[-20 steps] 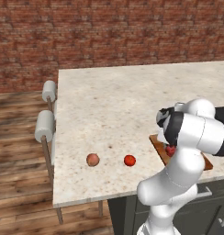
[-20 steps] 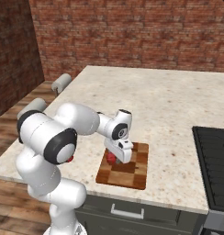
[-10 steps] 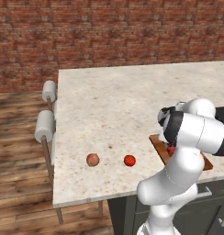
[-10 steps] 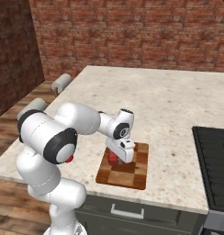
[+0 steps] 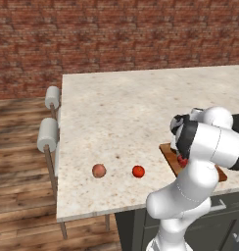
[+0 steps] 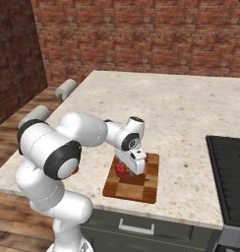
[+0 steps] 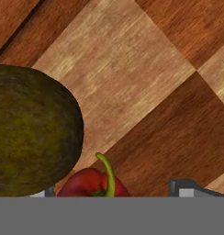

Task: Place the avocado, onion, tomato, and bell pepper on the cutting board.

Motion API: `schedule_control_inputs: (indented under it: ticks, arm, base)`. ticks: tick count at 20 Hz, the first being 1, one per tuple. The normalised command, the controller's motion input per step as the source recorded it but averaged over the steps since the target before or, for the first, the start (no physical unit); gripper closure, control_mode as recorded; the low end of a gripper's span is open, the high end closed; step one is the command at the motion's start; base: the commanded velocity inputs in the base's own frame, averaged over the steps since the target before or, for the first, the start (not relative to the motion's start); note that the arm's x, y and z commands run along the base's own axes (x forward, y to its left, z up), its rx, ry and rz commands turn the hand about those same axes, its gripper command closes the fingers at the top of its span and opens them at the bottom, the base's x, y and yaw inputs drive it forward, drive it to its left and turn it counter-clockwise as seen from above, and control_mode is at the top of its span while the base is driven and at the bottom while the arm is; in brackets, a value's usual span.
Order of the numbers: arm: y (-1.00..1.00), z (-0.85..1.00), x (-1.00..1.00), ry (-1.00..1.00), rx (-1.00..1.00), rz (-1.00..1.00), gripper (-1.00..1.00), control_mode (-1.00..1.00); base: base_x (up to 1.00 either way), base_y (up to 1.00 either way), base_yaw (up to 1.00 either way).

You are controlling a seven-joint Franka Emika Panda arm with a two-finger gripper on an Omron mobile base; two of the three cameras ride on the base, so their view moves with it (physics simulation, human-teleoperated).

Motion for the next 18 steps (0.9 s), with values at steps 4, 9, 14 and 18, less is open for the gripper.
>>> schedule_control_inputs:
  ticks: [4, 9, 14, 18]
  arm:
    - [0.0, 0.34, -0.03, -0.2, -0.01, 0.0, -1.0, -1.0]
    - [0.0, 0.51, -0.01, -0.18, -0.01, 0.0, -1.0, -1.0]
    - [0.01, 0.65, -0.01, -0.15, 0.0, 0.0, -1.0, -1.0]
    - [0.29, 0.59, -0.26, -0.18, -0.01, 0.0, -1.0, -1.0]
  base:
    - [0.0, 0.0, 0.0]
    - [0.0, 0.0, 0.0]
    - [0.0, 0.0, 0.0]
    - [0.0, 0.0, 0.0]
